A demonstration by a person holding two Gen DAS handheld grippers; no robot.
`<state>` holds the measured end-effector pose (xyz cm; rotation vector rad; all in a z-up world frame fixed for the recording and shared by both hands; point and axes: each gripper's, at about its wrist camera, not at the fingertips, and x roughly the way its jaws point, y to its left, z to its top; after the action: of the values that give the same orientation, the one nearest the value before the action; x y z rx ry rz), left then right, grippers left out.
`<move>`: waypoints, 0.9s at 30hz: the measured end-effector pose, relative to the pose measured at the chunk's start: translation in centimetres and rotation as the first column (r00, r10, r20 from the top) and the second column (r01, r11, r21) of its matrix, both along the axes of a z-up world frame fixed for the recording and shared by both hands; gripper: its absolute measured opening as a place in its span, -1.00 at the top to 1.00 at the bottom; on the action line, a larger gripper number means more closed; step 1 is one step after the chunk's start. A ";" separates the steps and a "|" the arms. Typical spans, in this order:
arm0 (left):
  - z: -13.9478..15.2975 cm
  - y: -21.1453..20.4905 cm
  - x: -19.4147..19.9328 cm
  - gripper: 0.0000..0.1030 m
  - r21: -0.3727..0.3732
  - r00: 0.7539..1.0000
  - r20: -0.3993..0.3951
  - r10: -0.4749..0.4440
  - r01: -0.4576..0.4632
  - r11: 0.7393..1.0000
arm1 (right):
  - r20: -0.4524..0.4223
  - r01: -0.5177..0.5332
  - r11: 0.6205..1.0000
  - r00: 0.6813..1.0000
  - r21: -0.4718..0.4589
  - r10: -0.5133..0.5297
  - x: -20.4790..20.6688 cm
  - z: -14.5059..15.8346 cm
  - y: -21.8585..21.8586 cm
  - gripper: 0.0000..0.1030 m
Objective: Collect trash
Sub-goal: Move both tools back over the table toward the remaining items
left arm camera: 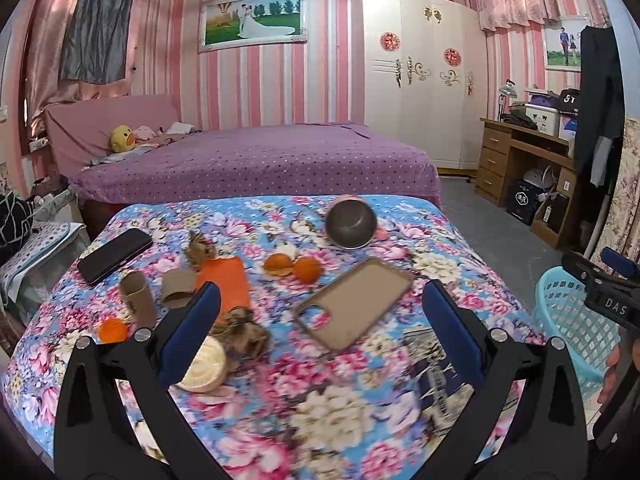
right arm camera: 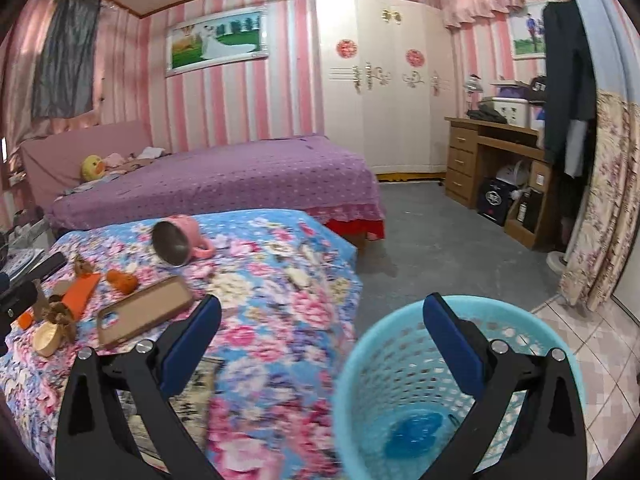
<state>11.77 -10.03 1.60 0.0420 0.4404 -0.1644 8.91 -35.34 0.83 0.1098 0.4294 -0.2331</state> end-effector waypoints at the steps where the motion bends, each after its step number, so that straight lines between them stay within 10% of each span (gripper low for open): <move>1: -0.2 0.7 -0.1 -0.89 0.003 1.000 -0.004 0.010 -0.010 1.000 | -0.002 -0.017 1.000 1.000 -0.009 0.017 0.2 0.0 0.9 -0.91; 27: -3.5 11.1 1.0 -0.90 -0.049 0.987 -0.120 0.105 -0.112 0.992 | -0.047 -0.199 0.979 0.979 0.034 0.200 2.5 -1.4 10.2 -0.91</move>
<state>12.75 1.09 -1.87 -0.0466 0.5538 -0.0717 11.41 -25.18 -0.62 0.0893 0.4905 -0.0320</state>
